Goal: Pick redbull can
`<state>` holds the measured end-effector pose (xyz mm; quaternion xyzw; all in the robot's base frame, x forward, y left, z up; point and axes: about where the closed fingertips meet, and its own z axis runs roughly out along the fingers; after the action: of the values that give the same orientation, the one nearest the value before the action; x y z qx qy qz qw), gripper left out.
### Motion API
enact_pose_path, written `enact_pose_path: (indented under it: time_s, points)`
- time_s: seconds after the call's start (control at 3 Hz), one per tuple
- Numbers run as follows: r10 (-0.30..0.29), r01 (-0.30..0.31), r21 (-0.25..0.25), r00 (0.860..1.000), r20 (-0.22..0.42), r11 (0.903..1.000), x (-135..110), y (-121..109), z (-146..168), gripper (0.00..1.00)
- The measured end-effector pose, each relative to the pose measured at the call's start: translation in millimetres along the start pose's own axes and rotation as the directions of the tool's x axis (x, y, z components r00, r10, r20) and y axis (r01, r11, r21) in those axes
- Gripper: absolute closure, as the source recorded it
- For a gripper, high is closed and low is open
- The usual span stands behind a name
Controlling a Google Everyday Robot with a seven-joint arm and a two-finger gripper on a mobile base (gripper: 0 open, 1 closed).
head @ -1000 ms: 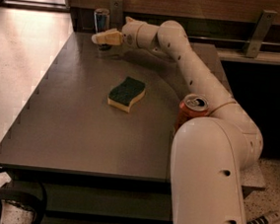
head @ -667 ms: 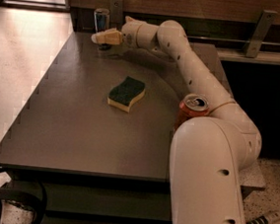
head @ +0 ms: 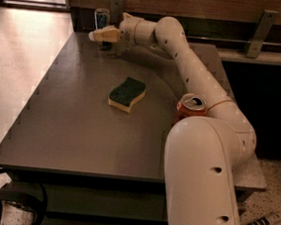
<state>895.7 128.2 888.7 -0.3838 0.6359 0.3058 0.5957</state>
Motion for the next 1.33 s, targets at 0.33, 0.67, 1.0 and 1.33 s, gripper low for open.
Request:
enact_pose_path:
  time_s: [0.33,0.67,1.0,1.33]
  points:
    - [-0.002,0.002,-0.006,1.0,0.001,1.0,-0.8,1.9,3.2,0.12]
    - [0.0,0.0,-0.012,1.0,0.0,0.9999,0.2,5.3,7.2,0.43]
    - [0.001,-0.001,-0.016,1.0,-0.001,0.9999,0.8,7.3,9.6,0.66]
    - [0.002,-0.002,-0.02,1.0,-0.001,0.9998,1.5,9.7,12.4,0.89]
